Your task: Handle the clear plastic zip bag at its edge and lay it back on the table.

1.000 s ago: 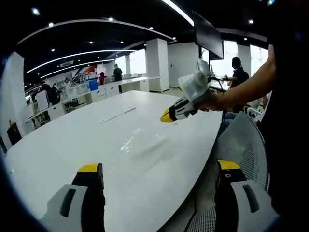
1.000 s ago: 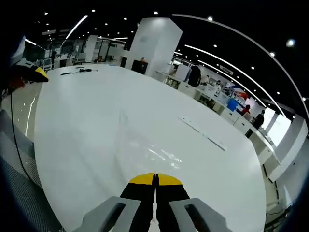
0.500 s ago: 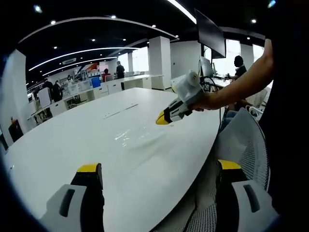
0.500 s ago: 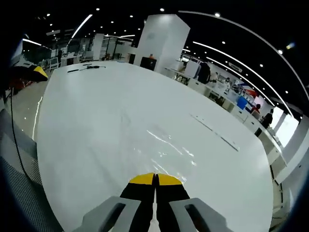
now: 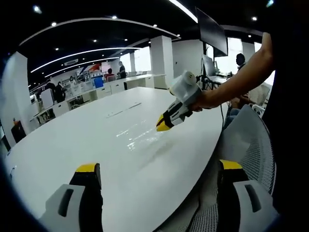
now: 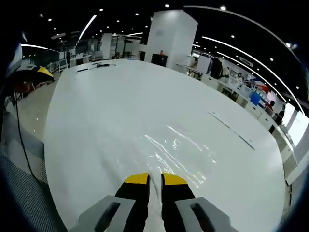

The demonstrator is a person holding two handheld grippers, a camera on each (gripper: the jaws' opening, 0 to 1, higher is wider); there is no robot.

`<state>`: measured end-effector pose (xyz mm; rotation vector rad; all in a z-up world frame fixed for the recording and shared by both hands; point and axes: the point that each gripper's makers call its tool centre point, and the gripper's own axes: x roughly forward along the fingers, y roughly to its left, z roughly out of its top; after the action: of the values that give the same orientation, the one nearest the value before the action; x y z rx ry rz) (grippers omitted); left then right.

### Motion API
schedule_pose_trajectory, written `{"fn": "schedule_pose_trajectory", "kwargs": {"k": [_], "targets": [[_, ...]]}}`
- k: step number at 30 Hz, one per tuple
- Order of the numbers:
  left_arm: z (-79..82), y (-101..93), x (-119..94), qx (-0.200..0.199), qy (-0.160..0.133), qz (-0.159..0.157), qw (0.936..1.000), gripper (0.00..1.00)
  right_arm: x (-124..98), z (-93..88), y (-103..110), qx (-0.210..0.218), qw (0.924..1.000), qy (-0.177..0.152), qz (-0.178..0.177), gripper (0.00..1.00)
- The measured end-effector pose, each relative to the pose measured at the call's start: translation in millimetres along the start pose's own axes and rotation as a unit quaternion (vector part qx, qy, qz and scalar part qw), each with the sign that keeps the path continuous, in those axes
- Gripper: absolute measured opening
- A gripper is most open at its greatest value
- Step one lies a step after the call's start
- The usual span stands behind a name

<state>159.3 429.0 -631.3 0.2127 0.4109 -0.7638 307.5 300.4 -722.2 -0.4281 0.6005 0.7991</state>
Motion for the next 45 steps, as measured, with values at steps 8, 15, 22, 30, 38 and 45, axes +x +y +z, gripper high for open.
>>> {"fn": "schedule_pose_trajectory", "kwargs": {"k": [8, 15, 22, 30, 38, 45], "targets": [[-11.9, 0.9, 0, -0.002, 0.007, 0.004, 1.0000, 0.99, -8, -4.4, 19, -0.006, 0.9995, 0.002, 0.031, 0.23], [-6.7, 1.7, 1, -0.001, -0.003, 0.007, 1.0000, 0.99, -31, -2.0, 19, 0.003, 0.9995, -0.020, 0.025, 0.33], [-8.7, 1.4, 4, 0.003, 0.002, 0.005, 1.0000, 0.99, -67, 2.6, 3, 0.036, 0.9983, -0.044, -0.013, 0.39], [-12.4, -0.5, 7, -0.002, 0.001, 0.008, 1.0000, 0.99, -92, -10.3, 4, 0.060, 0.9968, -0.051, -0.010, 0.57], [-17.5, -4.3, 7, -0.006, 0.005, 0.002, 1.0000, 0.99, -112, -23.0, 15, 0.053, 0.9968, -0.060, -0.004, 0.69], [-20.4, -6.9, 6, -0.005, 0.006, -0.003, 1.0000, 0.99, -126, -34.8, 18, 0.060, 0.9961, -0.063, -0.011, 0.74]]}}
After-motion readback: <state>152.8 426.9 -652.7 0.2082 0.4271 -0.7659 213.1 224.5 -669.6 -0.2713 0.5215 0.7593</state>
